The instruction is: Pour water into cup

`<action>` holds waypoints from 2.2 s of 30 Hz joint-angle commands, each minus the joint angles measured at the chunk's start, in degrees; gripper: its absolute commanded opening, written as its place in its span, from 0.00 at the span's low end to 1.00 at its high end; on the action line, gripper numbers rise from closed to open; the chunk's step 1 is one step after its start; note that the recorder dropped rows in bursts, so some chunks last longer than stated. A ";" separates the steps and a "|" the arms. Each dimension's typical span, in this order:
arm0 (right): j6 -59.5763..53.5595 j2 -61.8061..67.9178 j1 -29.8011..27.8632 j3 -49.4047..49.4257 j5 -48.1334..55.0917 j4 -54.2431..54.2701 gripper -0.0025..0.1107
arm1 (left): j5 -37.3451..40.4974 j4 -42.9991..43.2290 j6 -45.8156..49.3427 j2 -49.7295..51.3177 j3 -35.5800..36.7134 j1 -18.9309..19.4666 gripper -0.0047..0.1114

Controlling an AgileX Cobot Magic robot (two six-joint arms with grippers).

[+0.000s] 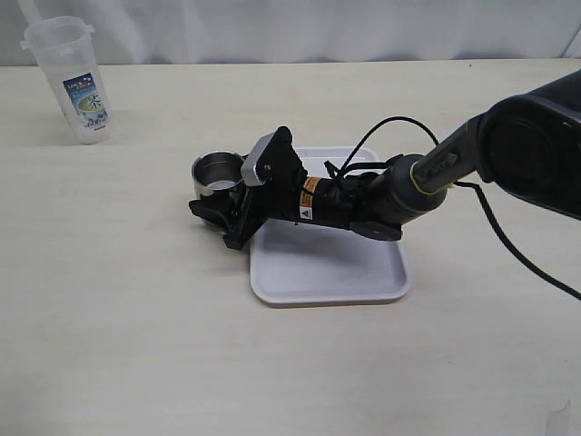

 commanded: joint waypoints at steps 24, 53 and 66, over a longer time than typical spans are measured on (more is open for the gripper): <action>0.15 -0.23 0.02 0.32 1.57 5.25 0.06 | -0.48 -0.03 0.02 -0.12 0.19 -0.20 0.04; -0.09 -13.72 -5.65 5.20 4.38 5.03 0.06 | -0.35 -0.03 0.02 -0.12 0.19 -0.20 0.04; -6.69 -15.81 -13.23 14.13 -0.49 3.08 0.06 | -0.46 -0.03 0.02 -0.12 0.19 -0.20 0.04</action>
